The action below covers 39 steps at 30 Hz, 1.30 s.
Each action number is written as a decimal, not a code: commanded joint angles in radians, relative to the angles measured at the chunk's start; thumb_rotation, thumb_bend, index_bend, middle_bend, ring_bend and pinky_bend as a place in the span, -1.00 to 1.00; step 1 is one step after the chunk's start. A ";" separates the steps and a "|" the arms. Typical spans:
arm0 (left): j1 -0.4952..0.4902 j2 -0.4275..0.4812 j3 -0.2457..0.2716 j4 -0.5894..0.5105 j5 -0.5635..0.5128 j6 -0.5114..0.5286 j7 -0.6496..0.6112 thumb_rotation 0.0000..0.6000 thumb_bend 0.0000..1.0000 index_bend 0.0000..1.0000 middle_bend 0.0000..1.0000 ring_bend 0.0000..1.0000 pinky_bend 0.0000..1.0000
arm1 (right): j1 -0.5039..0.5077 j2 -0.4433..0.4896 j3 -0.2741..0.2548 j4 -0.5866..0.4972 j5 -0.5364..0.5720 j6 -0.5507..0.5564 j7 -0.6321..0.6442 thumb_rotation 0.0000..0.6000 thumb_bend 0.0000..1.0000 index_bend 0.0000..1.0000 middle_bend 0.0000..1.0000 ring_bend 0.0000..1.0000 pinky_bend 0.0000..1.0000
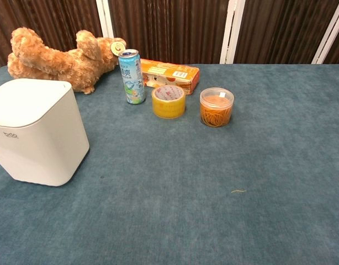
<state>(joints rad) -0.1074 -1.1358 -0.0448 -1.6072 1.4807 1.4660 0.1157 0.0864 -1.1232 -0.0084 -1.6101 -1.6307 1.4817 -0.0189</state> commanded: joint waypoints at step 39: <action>-0.090 -0.106 0.097 -0.180 0.094 -0.189 0.289 1.00 -0.08 -0.67 1.00 1.00 1.00 | -0.046 0.107 -0.036 -0.070 -0.094 0.092 0.109 1.00 -0.78 -1.00 -1.00 -1.00 -1.00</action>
<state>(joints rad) -0.1953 -1.2423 0.0507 -1.7876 1.5767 1.2794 0.4061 0.0402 -1.0161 -0.0445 -1.6801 -1.7245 1.5740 0.0897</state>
